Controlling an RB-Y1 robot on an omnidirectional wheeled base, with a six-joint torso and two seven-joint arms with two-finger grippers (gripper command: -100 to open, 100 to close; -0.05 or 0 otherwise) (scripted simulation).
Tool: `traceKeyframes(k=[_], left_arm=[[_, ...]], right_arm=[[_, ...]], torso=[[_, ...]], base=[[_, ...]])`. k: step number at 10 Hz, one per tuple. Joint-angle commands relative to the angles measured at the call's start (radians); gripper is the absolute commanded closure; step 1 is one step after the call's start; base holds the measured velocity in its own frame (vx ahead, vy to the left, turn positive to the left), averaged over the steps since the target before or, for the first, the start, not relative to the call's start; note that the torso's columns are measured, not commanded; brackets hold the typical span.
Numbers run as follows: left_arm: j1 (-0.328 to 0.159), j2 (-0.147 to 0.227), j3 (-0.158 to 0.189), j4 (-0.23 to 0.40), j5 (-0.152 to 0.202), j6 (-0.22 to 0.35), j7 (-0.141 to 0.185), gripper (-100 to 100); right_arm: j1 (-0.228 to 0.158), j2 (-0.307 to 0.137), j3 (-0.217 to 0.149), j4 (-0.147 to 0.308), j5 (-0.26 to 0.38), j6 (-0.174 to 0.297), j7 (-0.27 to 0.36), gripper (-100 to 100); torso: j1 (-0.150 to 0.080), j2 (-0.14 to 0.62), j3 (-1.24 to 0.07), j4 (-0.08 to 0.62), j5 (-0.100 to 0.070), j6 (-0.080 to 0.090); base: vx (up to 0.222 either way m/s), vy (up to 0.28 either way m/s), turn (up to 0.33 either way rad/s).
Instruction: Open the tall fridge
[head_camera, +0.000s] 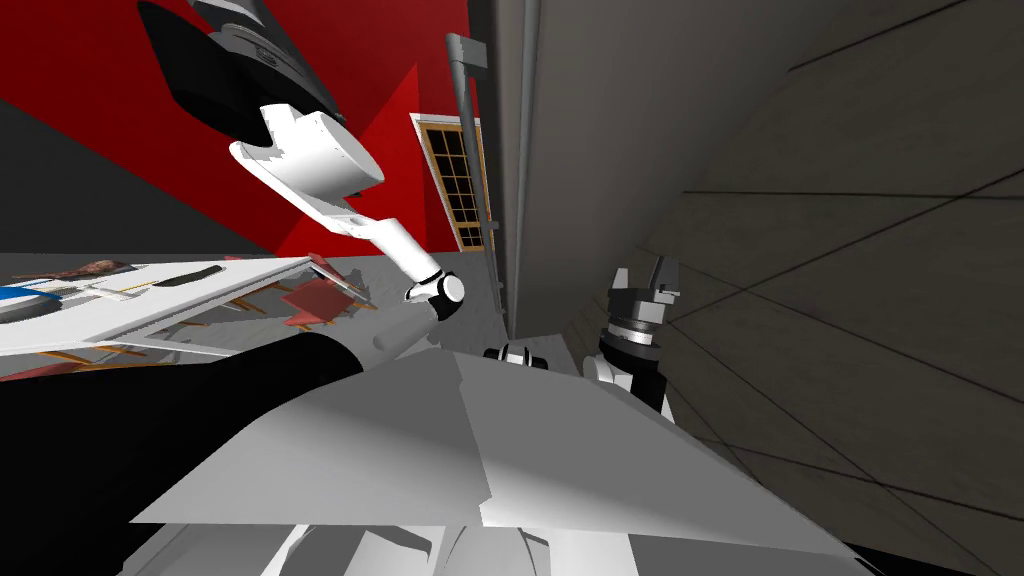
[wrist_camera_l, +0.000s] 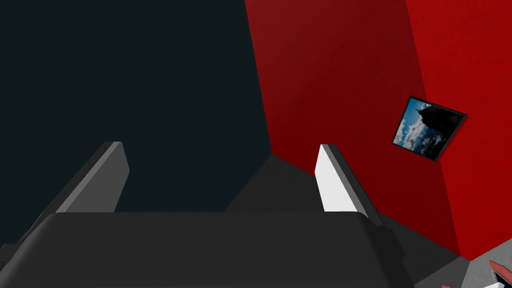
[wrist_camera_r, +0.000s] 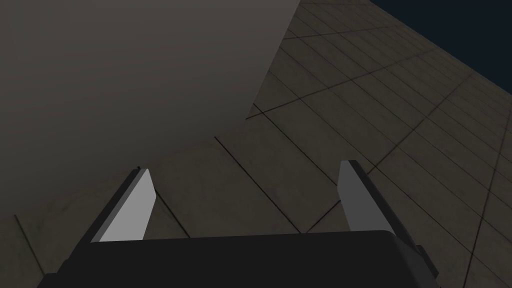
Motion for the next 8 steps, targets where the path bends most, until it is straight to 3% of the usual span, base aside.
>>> traceKeyframes(k=[1, 2, 5, 8], left_arm=[[-0.073, -0.005, 0.044, 0.034, -0.022, 0.067, -0.024, -100], [-0.106, -0.005, 0.044, 0.034, -0.022, 0.081, -0.024, -100], [-0.198, -0.013, 0.101, 0.078, -0.048, 0.169, -0.053, -100], [-0.275, -0.019, 0.128, 0.100, -0.061, 0.226, -0.067, -100]], right_arm=[[0.000, 0.000, 0.000, 0.000, 0.000, 0.000, 0.000, 0], [0.000, 0.000, 0.000, 0.000, 0.000, 0.000, 0.000, 0], [0.000, 0.000, 0.000, 0.000, 0.000, 0.000, 0.000, 0], [0.000, 0.000, 0.000, 0.000, 0.000, 0.000, 0.000, 0]], torso=[[-0.001, 0.000, 0.000, 0.000, -0.001, 0.001], [-0.003, -0.002, -0.001, -0.001, -0.001, 0.000], [0.001, 0.001, 0.001, 0.000, 0.000, 0.001], [-0.001, 0.000, 0.000, 0.000, -0.001, 0.000]], base=[[0.050, -0.133, 0.101], [0.033, -0.119, 0.061], [0.008, -0.119, 0.095], [0.006, -0.117, 0.066]])
